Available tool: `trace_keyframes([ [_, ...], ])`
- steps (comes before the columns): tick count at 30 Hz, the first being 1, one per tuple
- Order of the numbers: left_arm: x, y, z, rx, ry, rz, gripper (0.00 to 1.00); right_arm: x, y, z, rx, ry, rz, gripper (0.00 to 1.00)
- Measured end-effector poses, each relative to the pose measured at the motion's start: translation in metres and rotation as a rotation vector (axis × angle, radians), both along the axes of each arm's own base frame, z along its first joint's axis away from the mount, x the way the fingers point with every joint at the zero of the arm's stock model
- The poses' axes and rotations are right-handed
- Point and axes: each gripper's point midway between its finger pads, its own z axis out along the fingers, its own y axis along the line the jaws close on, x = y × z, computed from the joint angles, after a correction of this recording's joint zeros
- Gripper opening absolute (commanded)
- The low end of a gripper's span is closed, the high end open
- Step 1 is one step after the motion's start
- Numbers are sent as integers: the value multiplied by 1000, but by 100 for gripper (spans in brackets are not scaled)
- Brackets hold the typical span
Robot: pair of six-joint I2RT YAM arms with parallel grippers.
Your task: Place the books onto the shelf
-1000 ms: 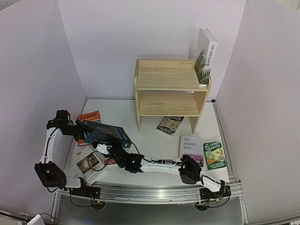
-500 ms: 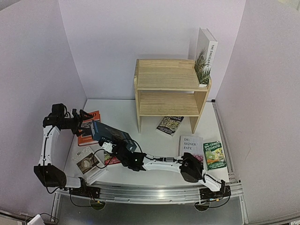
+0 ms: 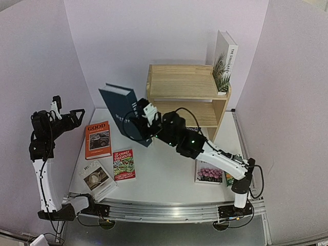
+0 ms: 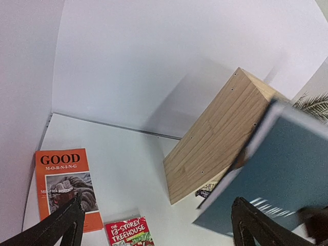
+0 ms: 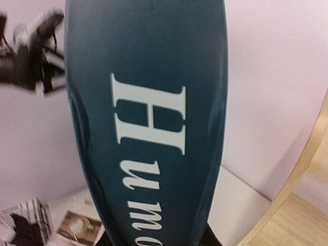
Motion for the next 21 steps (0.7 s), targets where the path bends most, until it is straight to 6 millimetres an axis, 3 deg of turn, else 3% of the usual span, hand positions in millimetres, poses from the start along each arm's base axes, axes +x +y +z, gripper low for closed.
trace_keyframes([
  [4,8,1,-22,1,50,-1,100,-5,-52,105,189,-113,-36,0],
  [7,16,3,-42,-7,104,-1,100,2,-98,159,252,-233,-161,0],
  [9,17,3,-47,-9,118,-1,100,17,-130,178,263,-290,-272,0],
  [13,16,3,-48,-9,118,-2,100,65,-190,186,214,-352,-523,0],
  [17,15,2,-49,-9,115,-3,100,114,-237,167,105,-360,-726,0],
  [21,14,2,-50,-10,117,-4,100,148,-265,144,29,-336,-838,0],
])
